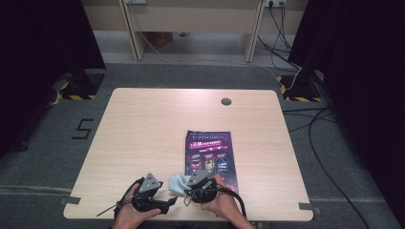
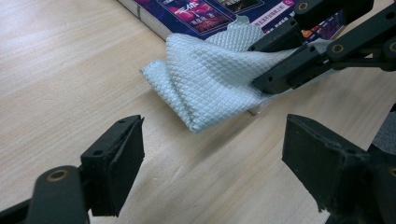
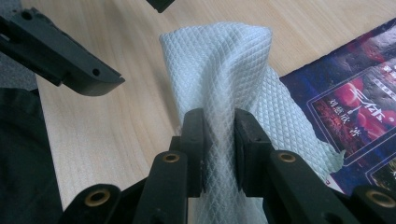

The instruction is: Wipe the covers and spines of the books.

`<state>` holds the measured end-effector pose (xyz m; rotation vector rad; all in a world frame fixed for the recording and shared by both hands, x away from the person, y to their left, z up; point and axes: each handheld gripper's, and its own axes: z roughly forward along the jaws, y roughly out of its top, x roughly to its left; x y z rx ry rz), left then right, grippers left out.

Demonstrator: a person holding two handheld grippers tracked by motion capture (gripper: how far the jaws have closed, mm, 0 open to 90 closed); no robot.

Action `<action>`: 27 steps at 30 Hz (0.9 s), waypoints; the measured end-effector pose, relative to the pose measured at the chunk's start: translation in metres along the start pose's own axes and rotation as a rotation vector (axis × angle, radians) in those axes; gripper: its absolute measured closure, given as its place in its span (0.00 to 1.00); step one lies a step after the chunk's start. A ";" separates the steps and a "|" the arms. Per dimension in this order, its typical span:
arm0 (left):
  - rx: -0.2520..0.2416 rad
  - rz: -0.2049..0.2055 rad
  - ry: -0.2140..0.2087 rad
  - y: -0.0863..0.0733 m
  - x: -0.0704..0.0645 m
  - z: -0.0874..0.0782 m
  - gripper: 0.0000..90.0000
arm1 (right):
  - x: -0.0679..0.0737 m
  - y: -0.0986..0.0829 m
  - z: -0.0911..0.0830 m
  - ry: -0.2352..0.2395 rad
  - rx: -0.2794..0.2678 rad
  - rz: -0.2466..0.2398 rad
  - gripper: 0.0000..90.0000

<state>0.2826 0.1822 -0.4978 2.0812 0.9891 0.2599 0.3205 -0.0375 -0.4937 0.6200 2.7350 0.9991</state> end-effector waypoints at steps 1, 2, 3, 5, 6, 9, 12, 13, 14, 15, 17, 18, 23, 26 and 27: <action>0.002 0.002 0.004 0.000 0.000 0.000 0.22 | -0.001 0.000 0.000 0.006 -0.001 0.006 0.84; 0.000 0.000 0.004 0.000 0.001 0.001 0.22 | -0.002 -0.001 -0.001 0.008 0.000 0.014 0.84; 0.002 -0.003 0.006 0.000 0.001 0.001 0.22 | -0.003 -0.002 -0.001 0.001 -0.001 0.013 0.84; 0.002 0.001 0.006 0.000 0.001 0.001 0.22 | -0.006 -0.004 -0.004 -0.004 0.003 0.021 0.84; -0.001 0.001 0.007 0.000 0.002 0.001 0.22 | -0.009 -0.007 -0.006 -0.011 0.005 0.032 0.84; -0.004 -0.002 0.007 0.000 0.002 0.001 0.22 | -0.019 -0.017 -0.015 -0.045 0.011 0.063 0.84; 0.002 -0.001 0.008 0.001 0.002 0.003 0.22 | -0.031 -0.031 -0.026 -0.071 0.009 0.106 0.84; -0.004 -0.009 0.009 0.002 0.001 0.005 0.22 | -0.035 -0.036 -0.030 -0.083 0.004 0.116 0.84; -0.008 -0.010 0.009 0.004 0.001 0.007 0.22 | -0.038 -0.041 -0.035 -0.095 0.005 0.130 0.84; -0.013 -0.011 0.008 0.006 0.001 0.009 0.22 | -0.041 -0.045 -0.039 -0.104 0.006 0.144 0.84; -0.016 -0.005 0.003 0.011 -0.001 0.015 0.22 | -0.045 -0.054 -0.046 -0.122 0.002 0.164 0.84; -0.019 -0.007 0.002 0.014 -0.002 0.019 0.22 | -0.048 -0.062 -0.052 -0.135 0.002 0.185 0.84; -0.016 0.012 -0.003 0.029 -0.008 0.040 0.22 | -0.047 -0.071 -0.060 -0.154 0.001 0.189 0.84; 0.004 0.025 -0.006 0.032 -0.010 0.052 0.23 | -0.048 -0.075 -0.063 -0.158 0.002 0.195 0.84; 0.016 0.035 -0.002 0.031 -0.011 0.054 0.23 | -0.048 -0.075 -0.064 -0.155 0.001 0.200 0.84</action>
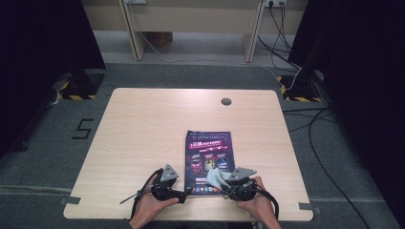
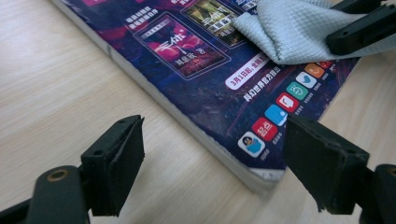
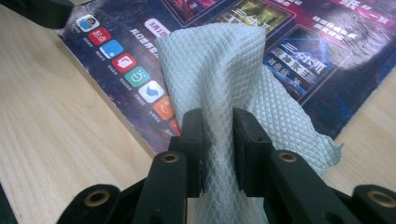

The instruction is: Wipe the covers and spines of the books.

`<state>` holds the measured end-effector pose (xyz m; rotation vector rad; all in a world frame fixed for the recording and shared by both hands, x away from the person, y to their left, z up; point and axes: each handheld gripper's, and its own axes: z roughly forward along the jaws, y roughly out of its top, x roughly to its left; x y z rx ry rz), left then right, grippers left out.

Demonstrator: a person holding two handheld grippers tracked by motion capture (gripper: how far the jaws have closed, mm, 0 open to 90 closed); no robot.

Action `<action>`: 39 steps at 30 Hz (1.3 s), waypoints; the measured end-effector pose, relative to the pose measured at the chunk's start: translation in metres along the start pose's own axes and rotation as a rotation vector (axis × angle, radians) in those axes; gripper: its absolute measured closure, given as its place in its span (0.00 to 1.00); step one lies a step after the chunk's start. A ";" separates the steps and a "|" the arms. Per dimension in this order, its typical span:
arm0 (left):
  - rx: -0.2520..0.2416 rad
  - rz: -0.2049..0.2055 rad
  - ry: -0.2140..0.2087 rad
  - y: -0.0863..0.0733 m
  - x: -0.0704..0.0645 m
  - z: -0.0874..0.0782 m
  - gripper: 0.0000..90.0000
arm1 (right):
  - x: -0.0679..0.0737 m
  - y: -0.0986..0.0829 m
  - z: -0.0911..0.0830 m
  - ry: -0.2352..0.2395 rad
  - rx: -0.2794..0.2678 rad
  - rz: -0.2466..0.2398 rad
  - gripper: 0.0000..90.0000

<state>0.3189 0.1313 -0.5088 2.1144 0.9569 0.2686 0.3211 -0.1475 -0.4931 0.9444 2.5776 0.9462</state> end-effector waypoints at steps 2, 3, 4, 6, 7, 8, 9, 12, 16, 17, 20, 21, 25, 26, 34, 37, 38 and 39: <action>0.009 0.002 0.002 -0.001 0.000 0.002 0.22 | -0.003 0.000 0.000 -0.004 -0.002 0.002 0.84; 0.008 -0.002 0.001 -0.002 0.001 0.002 0.22 | -0.006 0.002 0.001 -0.017 0.002 0.000 0.84; 0.010 0.001 -0.001 -0.002 0.001 0.002 0.22 | -0.006 0.002 0.001 -0.017 0.002 0.000 0.84; 0.011 0.006 0.004 -0.002 0.001 0.003 0.22 | -0.011 0.004 0.003 -0.025 0.001 0.002 0.84; 0.009 0.007 0.005 -0.002 0.001 0.003 0.22 | -0.014 0.005 0.004 -0.036 0.003 0.008 0.84; 0.010 0.006 0.005 -0.003 0.001 0.003 0.22 | -0.018 0.007 0.006 -0.047 0.004 0.008 0.84; 0.009 0.006 0.003 -0.003 0.001 0.003 0.22 | -0.021 0.010 0.007 -0.061 0.005 0.013 0.84; 0.005 0.003 -0.002 -0.003 0.002 0.003 0.23 | -0.034 0.018 0.014 -0.088 0.009 0.029 0.84; 0.004 0.006 -0.003 -0.003 0.002 0.003 0.22 | -0.056 0.032 0.025 -0.122 0.014 0.057 0.84; 0.005 0.007 -0.005 -0.003 0.002 0.003 0.22 | -0.061 0.035 0.028 -0.129 0.017 0.068 0.84; 0.007 0.003 -0.006 -0.004 0.003 0.004 0.22 | -0.073 0.044 0.035 -0.151 0.016 0.099 0.84; 0.007 0.003 -0.007 -0.004 0.003 0.004 0.22 | -0.076 0.046 0.037 -0.159 0.017 0.102 0.84; 0.006 0.003 -0.008 -0.004 0.003 0.004 0.22 | -0.090 0.055 0.045 -0.181 0.014 0.136 0.84; 0.008 0.005 -0.009 -0.003 0.003 0.004 0.22 | -0.094 0.057 0.047 -0.185 0.011 0.135 0.84; 0.011 0.002 -0.014 -0.003 0.004 0.004 0.22 | -0.117 0.070 0.060 -0.214 -0.007 0.198 0.83; 0.009 0.003 -0.013 -0.004 0.004 0.004 0.22 | -0.122 0.073 0.063 -0.219 -0.013 0.206 0.83; 0.010 0.003 -0.014 -0.003 0.004 0.004 0.22 | -0.124 0.074 0.064 -0.220 -0.013 0.204 0.82; 0.011 0.002 -0.015 -0.003 0.004 0.004 0.22 | -0.126 0.075 0.065 -0.222 -0.016 0.209 0.82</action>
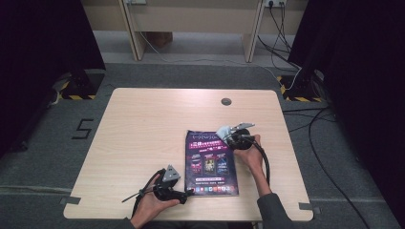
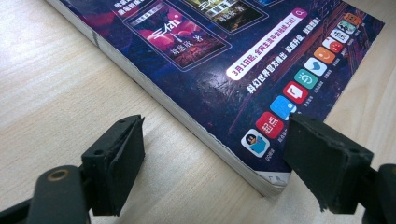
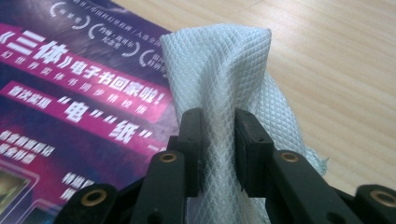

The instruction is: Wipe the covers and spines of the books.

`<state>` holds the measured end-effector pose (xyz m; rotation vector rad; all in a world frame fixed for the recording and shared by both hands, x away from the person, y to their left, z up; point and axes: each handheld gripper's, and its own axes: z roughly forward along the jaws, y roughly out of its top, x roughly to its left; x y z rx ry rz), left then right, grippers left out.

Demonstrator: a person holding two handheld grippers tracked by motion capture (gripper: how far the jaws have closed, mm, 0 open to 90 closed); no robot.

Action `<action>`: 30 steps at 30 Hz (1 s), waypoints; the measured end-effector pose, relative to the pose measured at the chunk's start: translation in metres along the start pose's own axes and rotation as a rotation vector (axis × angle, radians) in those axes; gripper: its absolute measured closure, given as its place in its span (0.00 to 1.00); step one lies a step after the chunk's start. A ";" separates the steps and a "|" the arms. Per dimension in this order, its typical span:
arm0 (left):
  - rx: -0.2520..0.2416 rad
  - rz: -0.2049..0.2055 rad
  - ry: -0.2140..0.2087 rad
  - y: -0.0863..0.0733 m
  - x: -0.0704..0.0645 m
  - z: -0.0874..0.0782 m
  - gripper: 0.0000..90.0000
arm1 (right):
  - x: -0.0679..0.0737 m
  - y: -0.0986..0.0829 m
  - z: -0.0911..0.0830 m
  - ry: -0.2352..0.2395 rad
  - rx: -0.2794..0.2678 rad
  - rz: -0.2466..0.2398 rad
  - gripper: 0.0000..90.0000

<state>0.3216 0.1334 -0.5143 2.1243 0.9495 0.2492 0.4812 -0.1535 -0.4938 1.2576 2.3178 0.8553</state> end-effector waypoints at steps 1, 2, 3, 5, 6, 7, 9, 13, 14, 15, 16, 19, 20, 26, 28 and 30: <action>-0.001 0.000 0.001 0.000 0.000 0.000 0.22 | -0.001 0.001 0.001 -0.004 -0.003 0.006 0.82; -0.002 0.000 0.001 0.000 0.000 0.000 0.22 | -0.003 0.002 0.003 -0.006 -0.005 0.005 0.82; -0.001 0.001 0.000 0.000 0.000 0.000 0.22 | -0.004 0.004 0.004 -0.008 -0.003 0.006 0.82; 0.001 0.001 -0.001 0.000 0.000 0.000 0.22 | -0.006 0.007 0.007 -0.019 -0.003 0.026 0.82; 0.001 0.000 0.000 0.000 0.000 0.000 0.22 | -0.007 0.009 0.009 -0.027 -0.006 0.036 0.83; -0.001 0.000 0.001 0.000 0.000 0.000 0.22 | -0.006 0.010 0.010 -0.034 -0.003 0.033 0.83; -0.003 0.001 0.001 0.000 0.000 0.000 0.22 | -0.004 0.013 0.010 -0.047 0.008 0.006 0.84; -0.004 -0.001 0.000 0.000 0.000 0.000 0.22 | 0.007 0.006 0.004 -0.029 0.011 -0.041 0.85; -0.003 -0.001 -0.001 0.000 0.000 0.000 0.22 | 0.012 0.002 0.000 -0.015 0.014 -0.065 0.85; -0.002 0.000 0.000 0.000 0.000 0.000 0.22 | 0.018 -0.001 -0.004 -0.003 0.017 -0.091 0.85; -0.002 -0.002 0.002 0.000 0.000 0.000 0.21 | 0.025 -0.005 -0.008 0.013 0.021 -0.114 0.85; -0.004 -0.002 0.005 0.000 0.000 0.000 0.21 | 0.046 -0.019 -0.020 0.073 0.016 -0.175 0.85; -0.002 -0.003 0.005 0.000 0.000 0.000 0.21 | 0.055 -0.023 -0.025 0.088 0.017 -0.199 0.85; -0.004 -0.005 0.008 0.000 0.000 0.000 0.21 | 0.101 -0.051 -0.052 0.208 0.022 -0.289 0.85; -0.003 -0.004 0.010 -0.001 -0.001 0.000 0.21 | 0.113 -0.059 -0.058 0.225 0.014 -0.298 0.85; -0.005 -0.006 0.009 -0.001 -0.001 0.000 0.21 | 0.123 -0.064 -0.062 0.235 0.010 -0.310 0.85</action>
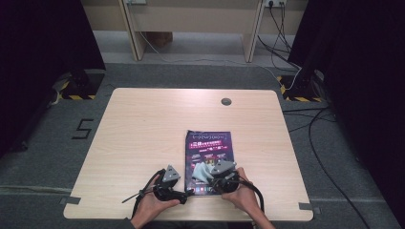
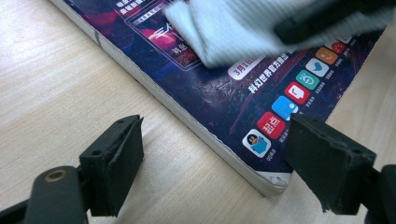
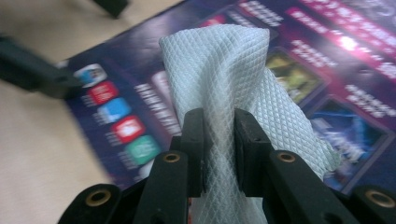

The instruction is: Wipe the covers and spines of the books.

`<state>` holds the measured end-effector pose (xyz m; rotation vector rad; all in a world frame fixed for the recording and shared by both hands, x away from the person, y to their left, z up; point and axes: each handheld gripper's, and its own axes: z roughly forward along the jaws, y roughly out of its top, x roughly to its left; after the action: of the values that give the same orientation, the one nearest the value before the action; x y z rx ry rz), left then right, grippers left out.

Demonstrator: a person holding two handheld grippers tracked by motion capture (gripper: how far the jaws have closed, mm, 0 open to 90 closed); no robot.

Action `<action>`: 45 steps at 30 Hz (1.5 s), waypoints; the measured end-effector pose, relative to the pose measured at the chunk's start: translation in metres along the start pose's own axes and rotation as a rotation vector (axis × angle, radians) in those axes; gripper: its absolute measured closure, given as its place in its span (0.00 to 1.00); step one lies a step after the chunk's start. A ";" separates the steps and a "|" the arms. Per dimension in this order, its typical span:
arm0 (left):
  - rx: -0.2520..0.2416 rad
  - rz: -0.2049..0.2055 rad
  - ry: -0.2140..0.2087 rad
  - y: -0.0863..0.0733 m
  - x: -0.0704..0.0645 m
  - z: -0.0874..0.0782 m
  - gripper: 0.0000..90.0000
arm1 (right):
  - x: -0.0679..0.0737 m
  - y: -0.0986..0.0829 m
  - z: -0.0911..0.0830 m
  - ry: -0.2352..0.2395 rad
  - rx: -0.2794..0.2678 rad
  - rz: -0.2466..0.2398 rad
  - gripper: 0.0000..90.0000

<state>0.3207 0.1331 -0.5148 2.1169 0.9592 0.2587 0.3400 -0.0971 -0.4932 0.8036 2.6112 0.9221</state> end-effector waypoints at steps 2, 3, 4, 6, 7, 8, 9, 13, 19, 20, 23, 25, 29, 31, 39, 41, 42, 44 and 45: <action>-0.002 -0.002 0.004 0.000 -0.001 0.000 0.21 | 0.011 0.000 -0.001 0.031 0.000 -0.011 0.85; -0.003 0.001 0.006 0.000 -0.001 0.000 0.21 | 0.016 0.000 -0.002 0.035 0.003 -0.006 0.85; -0.006 0.005 0.010 0.000 -0.002 0.000 0.21 | 0.020 0.000 -0.002 0.032 0.004 -0.012 0.85; -0.006 0.007 0.010 0.000 -0.002 0.000 0.21 | 0.024 -0.002 -0.003 0.034 -0.001 -0.007 0.85; -0.005 0.005 0.010 0.000 -0.001 0.000 0.21 | 0.025 -0.003 -0.004 0.030 -0.001 -0.006 0.85; -0.006 0.005 0.010 -0.001 -0.001 0.000 0.21 | 0.025 -0.003 -0.004 0.024 -0.002 -0.008 0.84; -0.006 0.005 0.010 -0.001 -0.001 0.000 0.21 | 0.025 -0.003 -0.004 0.024 -0.002 -0.008 0.84; -0.005 0.006 0.011 -0.001 -0.001 0.000 0.21 | 0.017 -0.007 -0.007 0.006 0.000 0.012 0.84; -0.005 0.003 0.006 0.000 -0.001 0.000 0.21 | -0.021 -0.012 -0.008 -0.068 -0.005 0.084 0.83; -0.005 0.005 0.007 -0.001 -0.001 0.000 0.21 | -0.029 -0.011 -0.007 -0.086 -0.001 0.094 0.83; -0.004 0.001 0.004 0.000 0.000 0.000 0.21 | -0.055 -0.006 -0.001 -0.116 0.000 0.132 0.83; -0.005 0.000 0.003 -0.001 -0.001 0.000 0.21 | -0.072 -0.002 0.004 -0.145 0.002 0.169 0.83; -0.002 0.002 0.001 0.000 0.000 0.000 0.21 | -0.102 0.007 0.013 -0.189 0.001 0.225 0.83; -0.003 0.003 0.001 -0.001 0.000 0.000 0.21 | -0.114 0.012 0.018 -0.207 0.002 0.247 0.83; -0.003 0.005 -0.003 0.000 0.000 0.000 0.21 | -0.151 0.033 0.037 -0.267 0.016 0.330 0.83; -0.004 0.006 -0.001 -0.001 0.000 0.000 0.21 | -0.157 0.037 0.040 -0.275 0.017 0.348 0.83; -0.004 0.006 -0.002 -0.001 0.000 0.000 0.21 | -0.159 0.038 0.041 -0.275 0.017 0.353 0.84; -0.004 0.005 -0.003 -0.001 0.000 0.000 0.21 | -0.163 0.039 0.042 -0.272 0.011 0.369 0.85; -0.004 0.004 -0.002 -0.001 0.000 0.000 0.21 | -0.163 0.039 0.042 -0.267 0.006 0.372 0.85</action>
<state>0.3205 0.1335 -0.5153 2.1154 0.9522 0.2605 0.5061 -0.1457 -0.4916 1.3452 2.2756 0.8260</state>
